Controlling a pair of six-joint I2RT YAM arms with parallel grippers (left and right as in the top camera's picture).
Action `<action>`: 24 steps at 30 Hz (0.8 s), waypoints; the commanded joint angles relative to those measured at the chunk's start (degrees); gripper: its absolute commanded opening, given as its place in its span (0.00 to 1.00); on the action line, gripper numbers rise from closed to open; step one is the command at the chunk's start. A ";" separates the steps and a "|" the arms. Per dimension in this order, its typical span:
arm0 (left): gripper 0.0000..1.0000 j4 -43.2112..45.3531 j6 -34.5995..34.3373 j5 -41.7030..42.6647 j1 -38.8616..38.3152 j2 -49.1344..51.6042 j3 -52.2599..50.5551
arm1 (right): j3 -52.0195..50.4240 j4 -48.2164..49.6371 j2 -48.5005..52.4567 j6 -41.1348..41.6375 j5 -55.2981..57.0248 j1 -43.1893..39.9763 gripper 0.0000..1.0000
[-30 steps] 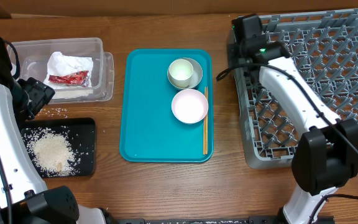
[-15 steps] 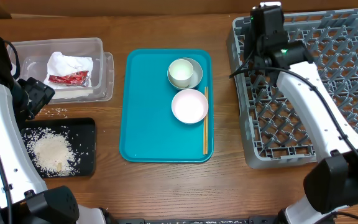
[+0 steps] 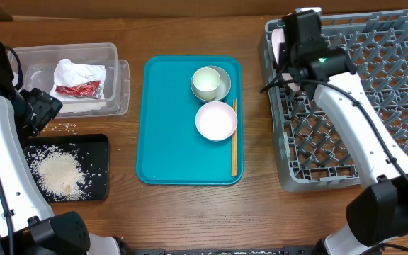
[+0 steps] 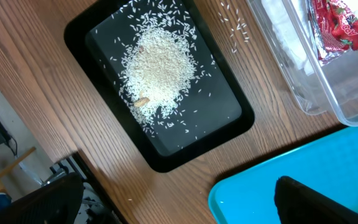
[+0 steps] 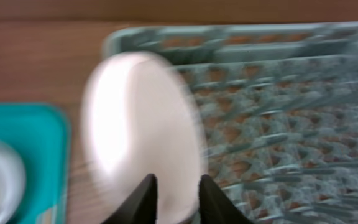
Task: Sort waste into correct bins and load items into the dishwasher
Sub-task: 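Release the plate and pull the right gripper back from the rack, then reach the right gripper to the small white bowl and grasp its rim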
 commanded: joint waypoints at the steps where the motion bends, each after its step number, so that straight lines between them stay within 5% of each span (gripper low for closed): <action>1: 1.00 0.09 1.07 -0.17 0.20 0.04 -0.02 | 0.31 -0.20 -4.74 0.20 -20.81 3.61 0.40; 6: 1.00 0.11 1.07 -0.17 0.20 0.04 -0.02 | 0.28 2.80 -4.68 0.20 -48.04 7.56 0.78; 11: 1.00 0.09 1.07 -0.17 0.11 0.04 -0.02 | 0.22 3.82 -1.60 2.29 -48.11 12.59 0.87; 16: 1.00 0.09 1.05 -0.17 0.11 0.04 -0.02 | 0.22 -0.37 3.30 10.38 -35.89 17.64 0.86; 19: 1.00 0.09 1.07 -0.17 0.11 0.04 -0.02 | 0.22 -2.25 6.36 15.13 -31.58 20.02 0.77; 21: 1.00 0.09 1.07 -0.17 0.11 0.04 -0.02 | 0.22 -2.58 8.55 15.69 -29.68 21.64 0.63; 24: 1.00 0.11 1.07 -0.17 0.11 0.04 -0.02 | 0.22 -3.06 11.89 20.22 -22.64 24.09 0.63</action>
